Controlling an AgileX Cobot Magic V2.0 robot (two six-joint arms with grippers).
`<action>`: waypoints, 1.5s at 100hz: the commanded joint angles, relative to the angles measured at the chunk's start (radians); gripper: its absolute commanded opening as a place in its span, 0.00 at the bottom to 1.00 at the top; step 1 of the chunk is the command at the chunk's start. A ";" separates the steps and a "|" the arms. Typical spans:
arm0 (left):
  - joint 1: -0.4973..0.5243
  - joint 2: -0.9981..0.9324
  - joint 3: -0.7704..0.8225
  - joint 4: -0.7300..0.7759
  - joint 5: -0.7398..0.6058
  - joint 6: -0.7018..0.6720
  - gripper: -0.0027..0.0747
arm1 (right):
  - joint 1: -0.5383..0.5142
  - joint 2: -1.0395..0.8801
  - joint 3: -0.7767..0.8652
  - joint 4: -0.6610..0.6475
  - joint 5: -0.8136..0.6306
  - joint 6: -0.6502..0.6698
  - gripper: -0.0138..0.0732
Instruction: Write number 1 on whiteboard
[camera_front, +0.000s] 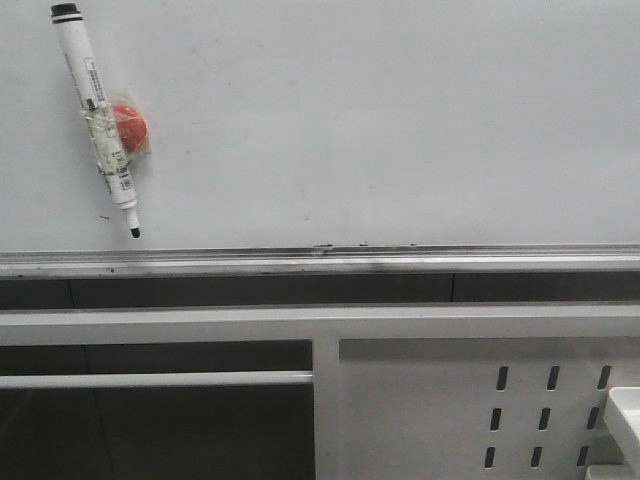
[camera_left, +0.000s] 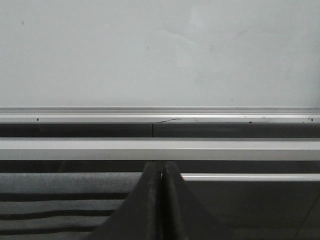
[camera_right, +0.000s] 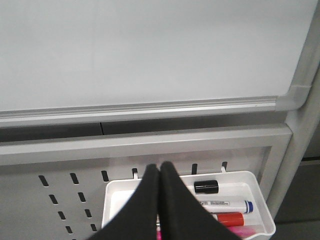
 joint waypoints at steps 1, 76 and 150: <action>-0.006 -0.021 0.037 -0.014 -0.066 0.002 0.01 | -0.006 -0.019 0.015 -0.008 -0.024 -0.008 0.08; -0.003 -0.021 0.037 -0.099 -0.422 0.002 0.01 | -0.006 -0.019 0.015 -0.008 -0.225 -0.008 0.08; -0.006 0.207 -0.261 -0.164 -0.233 -0.007 0.01 | 0.009 0.226 -0.331 0.222 -0.081 0.017 0.08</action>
